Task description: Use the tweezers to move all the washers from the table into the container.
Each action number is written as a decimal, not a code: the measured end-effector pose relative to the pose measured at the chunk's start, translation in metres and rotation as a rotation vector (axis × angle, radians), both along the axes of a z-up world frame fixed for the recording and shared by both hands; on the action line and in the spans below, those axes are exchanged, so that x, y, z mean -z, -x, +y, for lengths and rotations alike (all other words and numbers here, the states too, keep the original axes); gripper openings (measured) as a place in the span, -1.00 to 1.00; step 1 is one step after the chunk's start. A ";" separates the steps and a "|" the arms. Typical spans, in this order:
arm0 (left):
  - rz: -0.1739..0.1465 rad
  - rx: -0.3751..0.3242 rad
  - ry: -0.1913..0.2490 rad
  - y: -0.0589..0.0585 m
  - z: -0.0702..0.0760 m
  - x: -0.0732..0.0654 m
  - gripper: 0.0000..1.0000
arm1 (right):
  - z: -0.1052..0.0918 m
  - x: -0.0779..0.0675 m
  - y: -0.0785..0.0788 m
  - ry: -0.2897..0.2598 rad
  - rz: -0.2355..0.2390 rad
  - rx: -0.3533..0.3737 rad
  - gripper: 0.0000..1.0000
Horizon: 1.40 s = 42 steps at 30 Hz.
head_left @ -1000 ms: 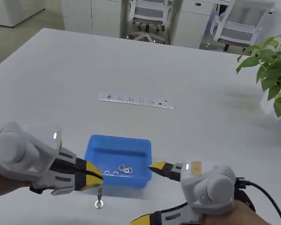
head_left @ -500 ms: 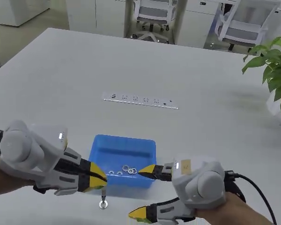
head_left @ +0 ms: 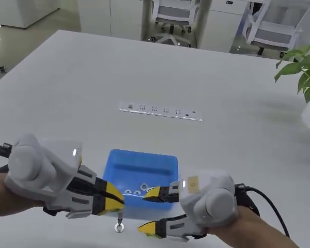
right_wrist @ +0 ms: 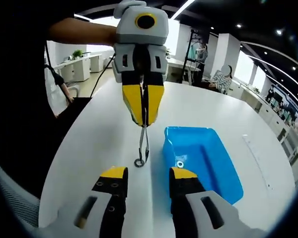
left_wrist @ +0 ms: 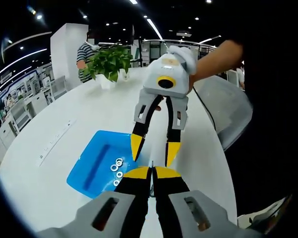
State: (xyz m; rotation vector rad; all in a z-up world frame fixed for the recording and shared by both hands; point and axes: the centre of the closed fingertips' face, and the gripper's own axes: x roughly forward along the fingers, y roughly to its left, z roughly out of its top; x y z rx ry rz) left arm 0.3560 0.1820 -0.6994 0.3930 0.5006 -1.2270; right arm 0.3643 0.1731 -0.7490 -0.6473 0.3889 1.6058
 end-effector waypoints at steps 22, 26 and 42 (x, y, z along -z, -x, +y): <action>0.006 0.010 -0.010 0.000 0.000 -0.001 -0.89 | 0.033 0.017 0.010 0.031 0.001 -0.132 -0.69; 0.005 0.008 -0.009 0.000 0.002 0.000 -0.89 | 0.036 0.018 0.010 0.034 0.001 -0.142 -0.75; 0.009 0.015 -0.007 -0.002 0.002 0.001 -0.90 | 0.037 0.022 0.013 0.039 0.015 -0.158 -0.81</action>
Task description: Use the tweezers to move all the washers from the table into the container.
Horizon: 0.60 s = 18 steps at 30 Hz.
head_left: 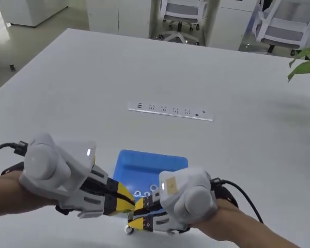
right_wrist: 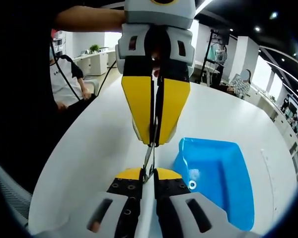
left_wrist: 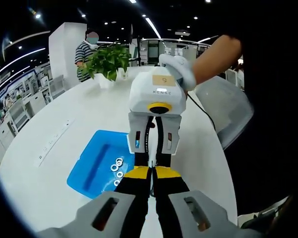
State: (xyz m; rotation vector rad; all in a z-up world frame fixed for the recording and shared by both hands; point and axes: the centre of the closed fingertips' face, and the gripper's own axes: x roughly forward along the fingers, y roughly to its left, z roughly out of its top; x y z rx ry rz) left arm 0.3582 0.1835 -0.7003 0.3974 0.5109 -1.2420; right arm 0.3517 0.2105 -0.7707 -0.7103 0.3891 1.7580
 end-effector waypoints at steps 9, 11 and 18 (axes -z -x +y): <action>0.003 0.000 0.003 0.001 -0.002 -0.001 -0.89 | 0.000 0.000 0.000 0.000 0.007 0.007 -0.83; 0.005 0.002 0.003 0.001 -0.002 -0.001 -0.89 | 0.000 0.000 0.000 0.000 0.010 0.008 -0.83; 0.004 0.008 -0.001 0.001 -0.001 0.000 -0.89 | 0.000 0.000 0.000 0.002 0.025 0.017 -0.81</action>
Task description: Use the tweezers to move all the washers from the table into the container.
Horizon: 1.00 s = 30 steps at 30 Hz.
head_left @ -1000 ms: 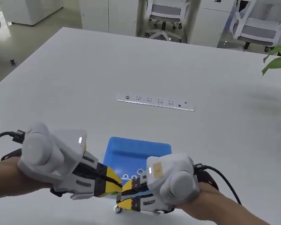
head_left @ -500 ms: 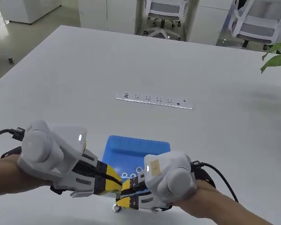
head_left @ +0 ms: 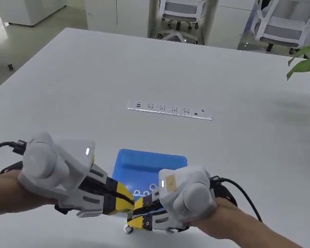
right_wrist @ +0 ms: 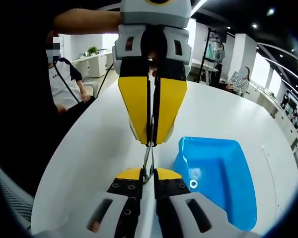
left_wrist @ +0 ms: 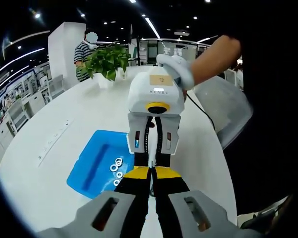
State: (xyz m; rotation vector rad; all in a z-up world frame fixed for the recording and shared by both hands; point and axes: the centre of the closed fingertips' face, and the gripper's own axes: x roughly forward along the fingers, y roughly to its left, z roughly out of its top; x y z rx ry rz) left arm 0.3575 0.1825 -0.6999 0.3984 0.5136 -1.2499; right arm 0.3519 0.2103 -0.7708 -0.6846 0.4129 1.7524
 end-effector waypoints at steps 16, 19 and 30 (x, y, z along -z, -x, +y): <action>0.005 -0.001 0.001 0.000 -0.002 -0.001 -0.89 | 0.005 0.004 0.001 0.016 -0.002 -0.012 -0.81; 0.007 0.000 0.002 0.001 -0.002 -0.001 -0.89 | 0.004 0.004 0.001 0.017 -0.004 -0.013 -0.82; 0.005 0.003 -0.003 0.002 -0.003 -0.002 -0.89 | 0.004 0.004 0.002 0.021 -0.005 -0.012 -0.83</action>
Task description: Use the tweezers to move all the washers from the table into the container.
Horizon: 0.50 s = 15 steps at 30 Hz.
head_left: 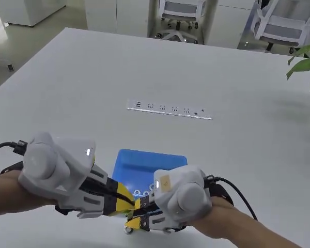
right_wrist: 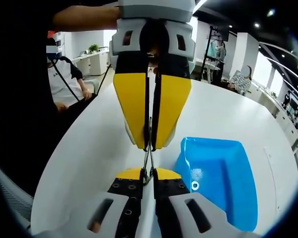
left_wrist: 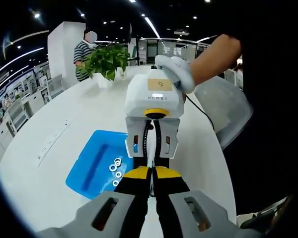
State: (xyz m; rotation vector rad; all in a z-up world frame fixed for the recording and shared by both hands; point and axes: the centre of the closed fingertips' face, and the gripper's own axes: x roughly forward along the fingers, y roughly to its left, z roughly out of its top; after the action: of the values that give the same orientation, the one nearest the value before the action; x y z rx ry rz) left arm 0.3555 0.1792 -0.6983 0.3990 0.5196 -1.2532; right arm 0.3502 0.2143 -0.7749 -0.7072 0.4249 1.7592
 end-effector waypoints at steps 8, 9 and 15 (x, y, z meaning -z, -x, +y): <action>-0.007 -0.010 0.010 -0.002 0.001 -0.003 -0.85 | 0.000 -0.005 -0.001 -0.007 0.003 0.008 -0.83; -0.011 -0.013 0.010 -0.003 0.002 -0.004 -0.81 | 0.000 -0.006 0.000 -0.009 0.003 0.008 -0.83; -0.012 -0.026 0.019 -0.005 0.004 -0.006 -0.59 | 0.000 -0.009 0.001 -0.012 -0.002 0.005 -0.82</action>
State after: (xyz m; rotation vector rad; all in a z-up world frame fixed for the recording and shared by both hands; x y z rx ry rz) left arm 0.3604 0.1832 -0.6927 0.3824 0.5008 -1.2288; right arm 0.3493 0.2145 -0.7659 -0.6987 0.4135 1.7552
